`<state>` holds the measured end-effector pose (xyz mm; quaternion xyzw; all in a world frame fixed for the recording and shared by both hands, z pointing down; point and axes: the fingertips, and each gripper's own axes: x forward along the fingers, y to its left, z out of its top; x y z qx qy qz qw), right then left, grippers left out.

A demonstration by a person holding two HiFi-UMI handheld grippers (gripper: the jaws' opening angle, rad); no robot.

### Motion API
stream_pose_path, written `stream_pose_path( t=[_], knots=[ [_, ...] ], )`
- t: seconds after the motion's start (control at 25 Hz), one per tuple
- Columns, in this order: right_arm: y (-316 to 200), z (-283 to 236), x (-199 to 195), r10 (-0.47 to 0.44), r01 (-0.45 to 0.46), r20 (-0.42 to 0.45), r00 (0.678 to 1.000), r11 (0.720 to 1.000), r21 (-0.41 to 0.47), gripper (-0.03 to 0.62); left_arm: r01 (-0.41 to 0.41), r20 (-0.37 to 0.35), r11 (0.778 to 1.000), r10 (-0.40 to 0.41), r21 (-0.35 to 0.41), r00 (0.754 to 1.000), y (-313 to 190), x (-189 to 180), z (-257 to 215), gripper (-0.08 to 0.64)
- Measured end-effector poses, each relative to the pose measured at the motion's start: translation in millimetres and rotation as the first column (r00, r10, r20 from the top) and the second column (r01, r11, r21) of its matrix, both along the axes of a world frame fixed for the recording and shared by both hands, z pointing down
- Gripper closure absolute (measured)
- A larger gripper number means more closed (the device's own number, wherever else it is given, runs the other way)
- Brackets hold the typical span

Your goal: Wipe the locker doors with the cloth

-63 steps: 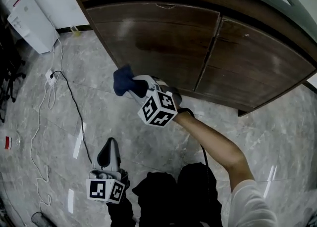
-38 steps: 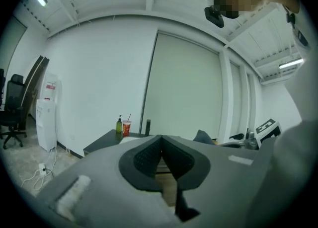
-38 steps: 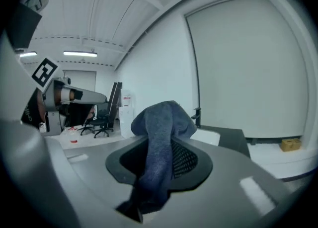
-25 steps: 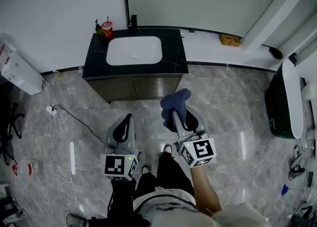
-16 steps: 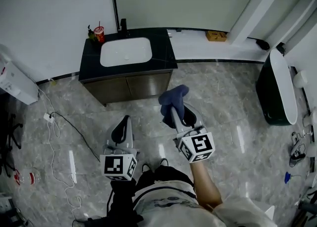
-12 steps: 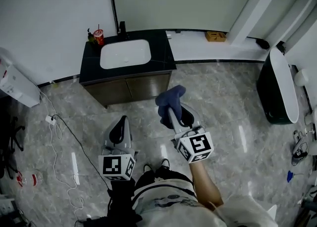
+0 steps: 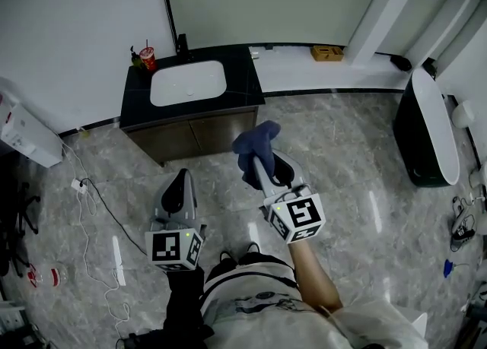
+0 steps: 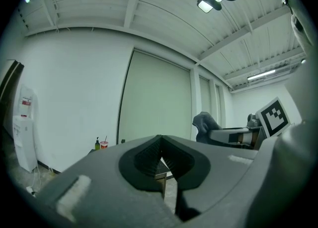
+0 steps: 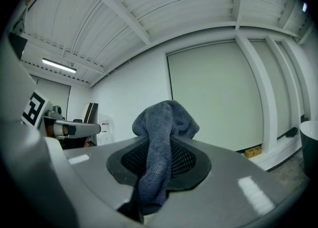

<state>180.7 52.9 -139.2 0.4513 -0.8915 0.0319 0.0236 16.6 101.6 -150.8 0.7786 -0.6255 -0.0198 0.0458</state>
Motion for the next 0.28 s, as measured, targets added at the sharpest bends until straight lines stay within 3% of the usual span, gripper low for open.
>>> stream_pose_path(
  t=[0.28],
  knots=[
    [-1.7,-1.3,1.8,-0.019,0.019,-0.004,1.000,1.000,0.004,0.500,-0.003,0.007,1.000,0.002,0.007,1.000,-3.2,5.1,-3.7,0.560]
  ],
)
